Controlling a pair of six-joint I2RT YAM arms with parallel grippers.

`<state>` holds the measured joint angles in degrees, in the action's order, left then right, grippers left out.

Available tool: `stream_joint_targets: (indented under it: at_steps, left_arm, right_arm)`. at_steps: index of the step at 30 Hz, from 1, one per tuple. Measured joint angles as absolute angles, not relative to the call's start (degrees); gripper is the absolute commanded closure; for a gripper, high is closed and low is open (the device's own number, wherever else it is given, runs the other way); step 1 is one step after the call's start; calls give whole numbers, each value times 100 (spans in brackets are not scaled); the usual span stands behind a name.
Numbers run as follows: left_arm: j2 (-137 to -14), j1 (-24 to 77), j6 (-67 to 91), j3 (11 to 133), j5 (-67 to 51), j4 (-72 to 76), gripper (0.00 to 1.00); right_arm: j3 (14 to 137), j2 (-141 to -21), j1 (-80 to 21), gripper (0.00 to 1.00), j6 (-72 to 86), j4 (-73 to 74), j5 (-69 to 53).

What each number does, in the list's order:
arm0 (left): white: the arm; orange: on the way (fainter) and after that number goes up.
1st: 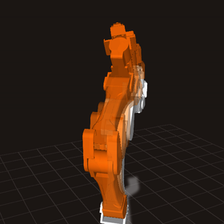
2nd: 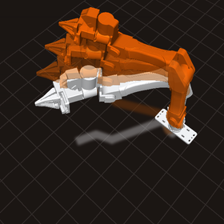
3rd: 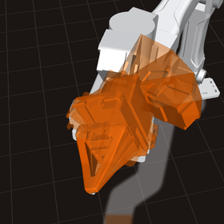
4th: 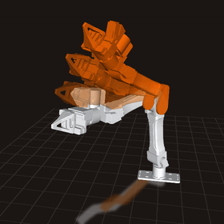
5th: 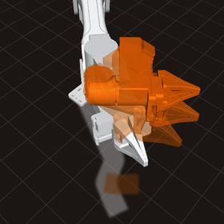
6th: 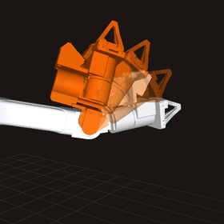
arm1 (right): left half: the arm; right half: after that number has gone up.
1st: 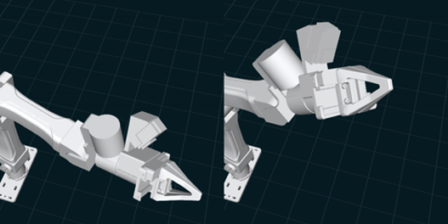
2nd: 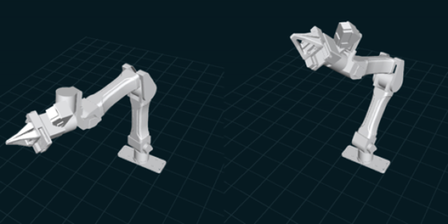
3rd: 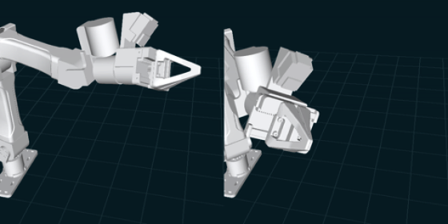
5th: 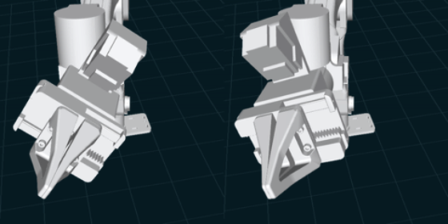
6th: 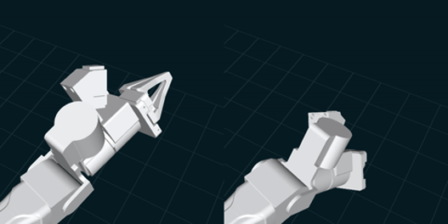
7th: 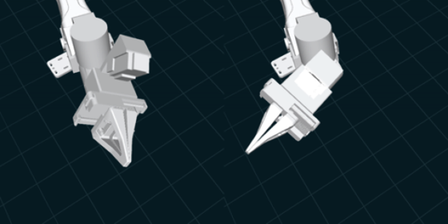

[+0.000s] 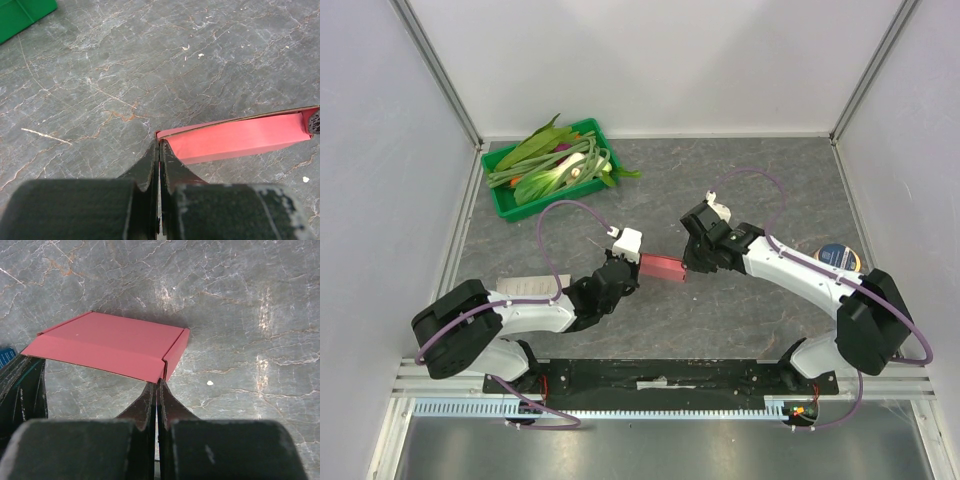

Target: Fold the paper box

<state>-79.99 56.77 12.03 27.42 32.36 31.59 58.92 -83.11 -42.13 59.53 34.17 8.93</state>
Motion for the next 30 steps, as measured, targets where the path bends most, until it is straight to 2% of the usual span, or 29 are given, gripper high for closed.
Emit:
stream_joint_targets:
  at_steps: [22,30]
  left_arm:
    - [-8020,5763,1205,2759,3223,3164,98]
    - [-8020,5791,1280,2803,3275,3059,98]
  right_arm:
    - [5843,-8278,-4228,100,4641,3308,1146]
    - [5155,-7909,-4346,100,4383,2359,1404]
